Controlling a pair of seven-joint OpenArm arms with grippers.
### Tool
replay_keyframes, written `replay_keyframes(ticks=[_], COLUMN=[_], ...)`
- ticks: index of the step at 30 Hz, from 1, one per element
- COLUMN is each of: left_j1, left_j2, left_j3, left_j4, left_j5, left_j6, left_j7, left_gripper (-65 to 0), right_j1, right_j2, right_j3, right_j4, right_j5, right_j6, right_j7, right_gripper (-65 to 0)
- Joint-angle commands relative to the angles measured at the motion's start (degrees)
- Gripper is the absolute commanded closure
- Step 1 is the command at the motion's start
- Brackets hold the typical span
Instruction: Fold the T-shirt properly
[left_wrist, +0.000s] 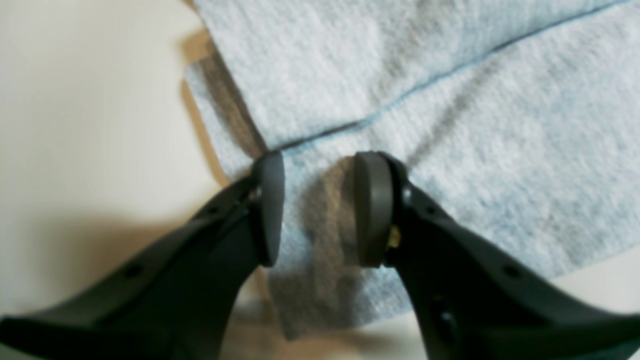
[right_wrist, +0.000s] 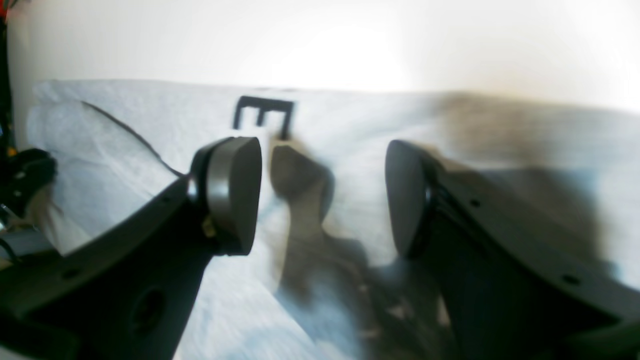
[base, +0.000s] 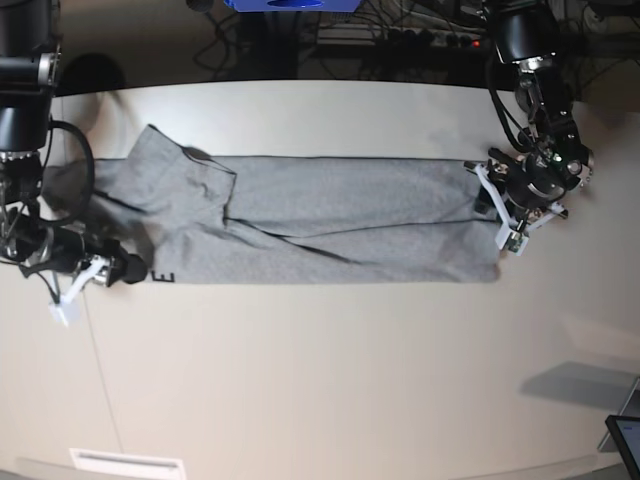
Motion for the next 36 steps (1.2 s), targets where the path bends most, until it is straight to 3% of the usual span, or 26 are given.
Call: replay_keyframes(ticks=[1,10,17,20,28,34,36], left_j1=[0.3,-0.2,-0.4,-1.0,-1.5,-1.5,-1.5], left_j2=[-1.5,-2.4,-2.5,-2.6,-2.5,-2.5,-2.5], left_j3=[-0.5,-0.5,-0.6,-0.6,-0.5,-0.2,-0.3], left_j4=[0.5,6.5,8.5,10.6,13.0,12.9,12.9], left_j5=[3.8,3.7,3.7,3.7,3.6,3.7,3.7], left_j6=[-0.1,-0.2,-0.2,-0.2,-0.3,-0.3,-0.3], left_j7=[4.6,6.6,6.6,6.9,9.4,9.4,9.3], left_gripper=[-23.5,-23.5,-23.5,-23.5,-23.5,-23.5,-23.5], right_j1=[1.8,-1.7,-12.8,-18.1,-30.9,-37.5,-39.2], right_j2=[1.0,-0.5,-5.9,-7.9,-13.0,-16.5,-17.8], right_j3=[0.3,3.0,19.1,23.1,28.8,30.2,30.1], right_j4=[3.3,19.6,30.5,31.4,33.2,37.3,37.3], right_j5=[1.7,3.4,12.1,16.7,23.9,24.4,24.3], right_j6=[0.7,0.1,-12.9,-17.9,-18.7,-18.9,-21.0], right_j7=[0.6,-6.3,-12.8,-12.9,-12.4,-12.5,-12.5], right_gripper=[-37.9,-37.3,-37.3,-37.3,-37.3,-37.3,-37.3])
